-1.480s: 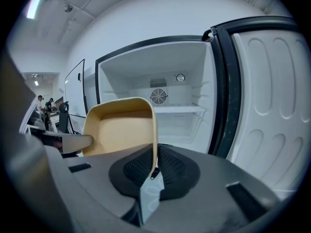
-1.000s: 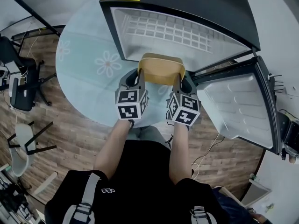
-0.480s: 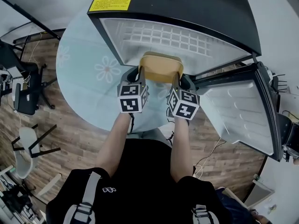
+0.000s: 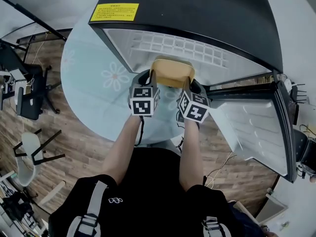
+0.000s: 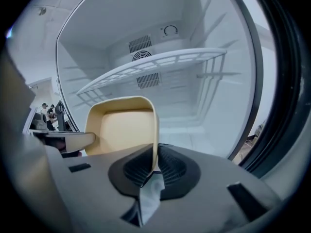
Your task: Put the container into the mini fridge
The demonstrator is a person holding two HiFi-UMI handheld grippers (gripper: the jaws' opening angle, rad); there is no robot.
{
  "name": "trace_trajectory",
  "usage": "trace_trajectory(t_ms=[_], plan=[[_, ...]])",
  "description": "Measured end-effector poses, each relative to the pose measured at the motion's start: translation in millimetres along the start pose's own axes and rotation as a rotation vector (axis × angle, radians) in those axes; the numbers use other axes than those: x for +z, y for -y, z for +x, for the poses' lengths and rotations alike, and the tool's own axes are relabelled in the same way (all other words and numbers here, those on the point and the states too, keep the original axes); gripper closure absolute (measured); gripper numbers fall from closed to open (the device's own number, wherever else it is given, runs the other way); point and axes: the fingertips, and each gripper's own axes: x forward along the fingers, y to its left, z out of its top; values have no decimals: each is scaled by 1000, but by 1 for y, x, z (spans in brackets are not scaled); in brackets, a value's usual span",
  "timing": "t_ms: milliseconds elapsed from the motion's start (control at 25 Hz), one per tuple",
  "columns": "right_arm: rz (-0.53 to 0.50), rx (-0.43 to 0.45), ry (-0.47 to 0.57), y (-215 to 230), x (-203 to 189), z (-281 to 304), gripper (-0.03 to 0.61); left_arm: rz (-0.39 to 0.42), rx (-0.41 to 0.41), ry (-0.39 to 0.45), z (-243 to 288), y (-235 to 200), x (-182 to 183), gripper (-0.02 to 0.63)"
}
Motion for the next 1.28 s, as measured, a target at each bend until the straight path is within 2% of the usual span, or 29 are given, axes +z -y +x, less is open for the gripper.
trace_trajectory(t_ms=[680,1280], plan=[[5,-5,-71,12,-16,44,551,-23,-10,-78,43,-12,-22,597],[-14,-25,-75,15,-16,60,549,21,-4,-80,61,-17,-24,588]])
